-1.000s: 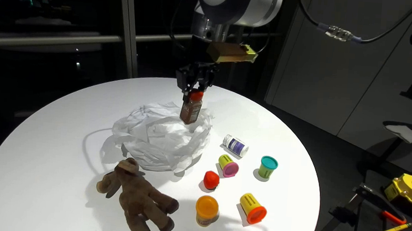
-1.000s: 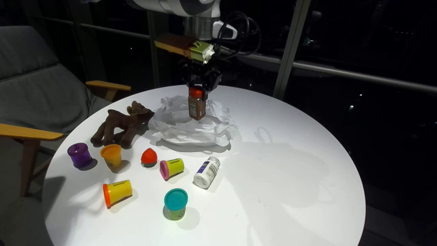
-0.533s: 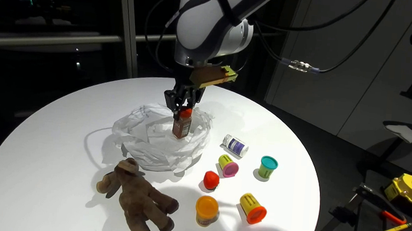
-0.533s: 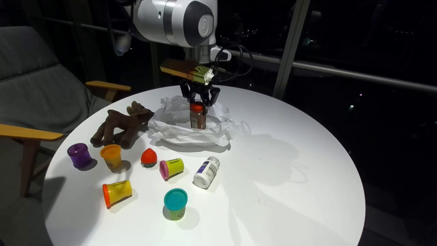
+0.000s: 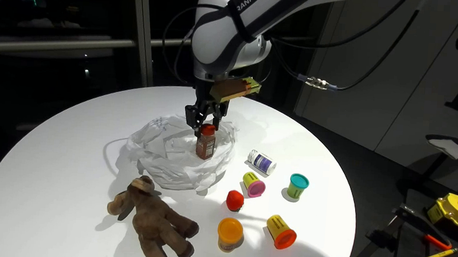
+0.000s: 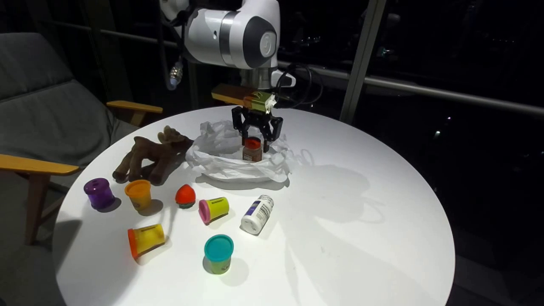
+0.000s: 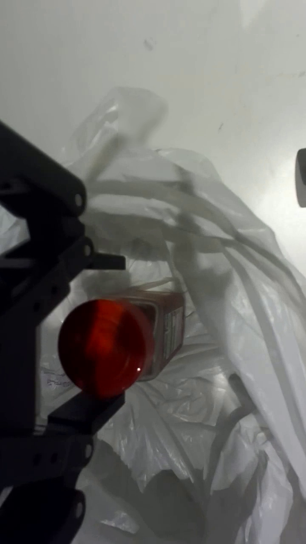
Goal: Put the object on the table in the plastic bag
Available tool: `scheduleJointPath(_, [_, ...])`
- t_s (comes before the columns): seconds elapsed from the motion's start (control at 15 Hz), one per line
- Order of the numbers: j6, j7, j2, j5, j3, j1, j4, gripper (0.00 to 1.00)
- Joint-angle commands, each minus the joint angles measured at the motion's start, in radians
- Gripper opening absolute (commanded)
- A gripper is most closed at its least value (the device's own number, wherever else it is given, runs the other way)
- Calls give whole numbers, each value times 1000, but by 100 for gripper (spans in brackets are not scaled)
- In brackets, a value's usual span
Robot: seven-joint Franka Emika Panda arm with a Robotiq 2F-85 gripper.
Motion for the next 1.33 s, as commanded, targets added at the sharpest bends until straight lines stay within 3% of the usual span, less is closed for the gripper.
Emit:
scheduleJointPath(0.0, [-48,-1,-62,12,17,-27,4,100])
scheduleJointPath(0.27, [-65,-30,-231,87,68,-76,-156,100])
scheduleJointPath(0.6, [-107,-42,-407,58,29,-100,-377,100])
scheduleJointPath(0.8, [-146,-99,-428,49,11,-139,-441,100])
scheduleJointPath(1.27, [-79,-315,-346,124,36,-254,-513,100])
